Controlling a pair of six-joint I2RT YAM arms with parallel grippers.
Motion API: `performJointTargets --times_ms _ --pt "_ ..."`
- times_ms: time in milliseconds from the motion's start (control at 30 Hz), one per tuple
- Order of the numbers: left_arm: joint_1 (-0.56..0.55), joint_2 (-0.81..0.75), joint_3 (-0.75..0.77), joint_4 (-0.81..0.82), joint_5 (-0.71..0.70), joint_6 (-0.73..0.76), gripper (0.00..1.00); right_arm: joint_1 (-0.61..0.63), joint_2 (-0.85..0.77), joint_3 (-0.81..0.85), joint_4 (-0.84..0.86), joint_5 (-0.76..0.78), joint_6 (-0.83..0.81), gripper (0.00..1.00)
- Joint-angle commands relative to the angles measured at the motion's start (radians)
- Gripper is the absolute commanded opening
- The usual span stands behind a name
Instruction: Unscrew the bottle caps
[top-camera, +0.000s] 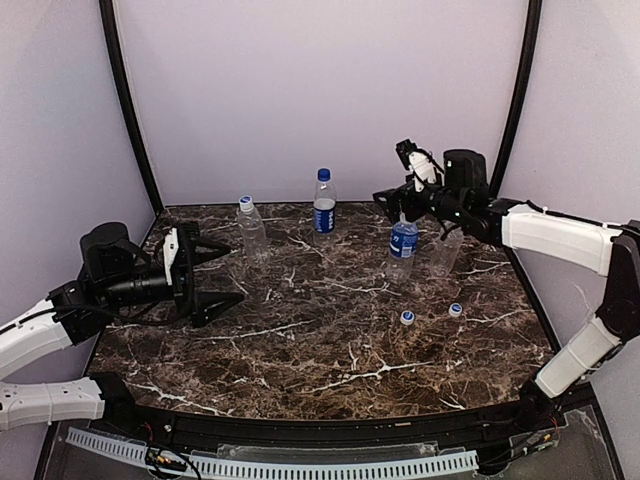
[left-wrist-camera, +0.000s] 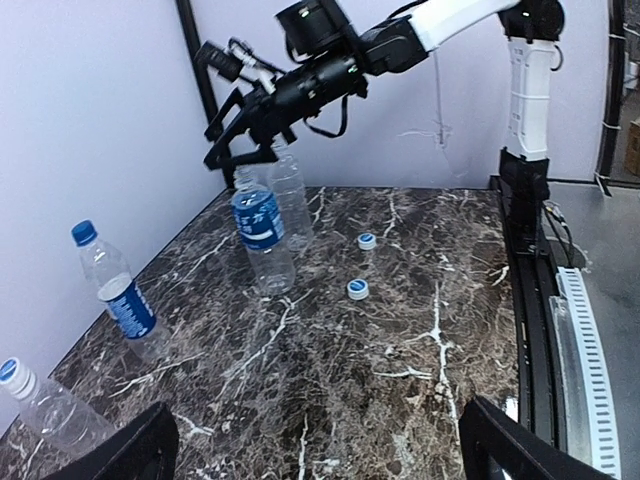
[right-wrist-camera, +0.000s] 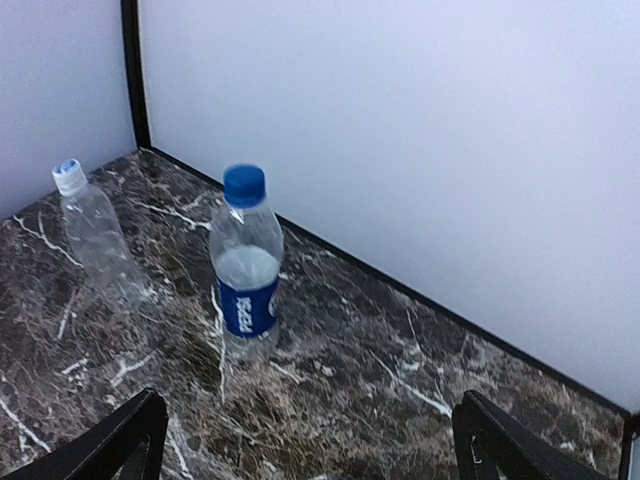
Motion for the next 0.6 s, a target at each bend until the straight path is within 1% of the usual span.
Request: performJointTargets --times_ms 0,33,100,133,200,300,400,467,567 --pt "0.061 -0.041 -0.062 0.052 -0.154 -0.102 0.99 -0.004 -0.026 0.131 -0.049 -0.239 -0.031 0.99" --pt "0.098 -0.056 -0.081 0.058 -0.2 -0.123 0.99 -0.003 -0.01 0.16 -0.048 -0.277 -0.017 0.99" --pt "0.155 -0.079 -0.11 0.063 -0.266 -0.183 0.99 -0.004 0.045 0.236 -0.051 -0.34 0.017 0.95" --pt "0.193 -0.095 -0.12 0.06 -0.302 -0.214 0.99 -0.002 0.081 0.278 -0.058 -0.356 0.03 0.93" --pt "0.252 -0.124 -0.152 0.049 -0.327 -0.244 0.99 0.002 0.167 0.373 -0.081 -0.342 0.052 0.9" --pt "0.325 -0.164 -0.203 0.025 -0.325 -0.303 0.99 0.014 0.295 0.52 -0.112 -0.298 0.071 0.89" --pt "0.411 -0.208 -0.256 0.01 -0.322 -0.354 0.99 0.022 0.407 0.657 -0.132 -0.305 0.093 0.9" --pt "0.454 -0.231 -0.289 0.007 -0.324 -0.384 0.99 0.029 0.507 0.767 -0.196 -0.309 0.096 0.9" --pt "0.493 -0.26 -0.328 0.008 -0.332 -0.425 0.99 0.042 0.616 0.912 -0.275 -0.282 0.084 0.9"
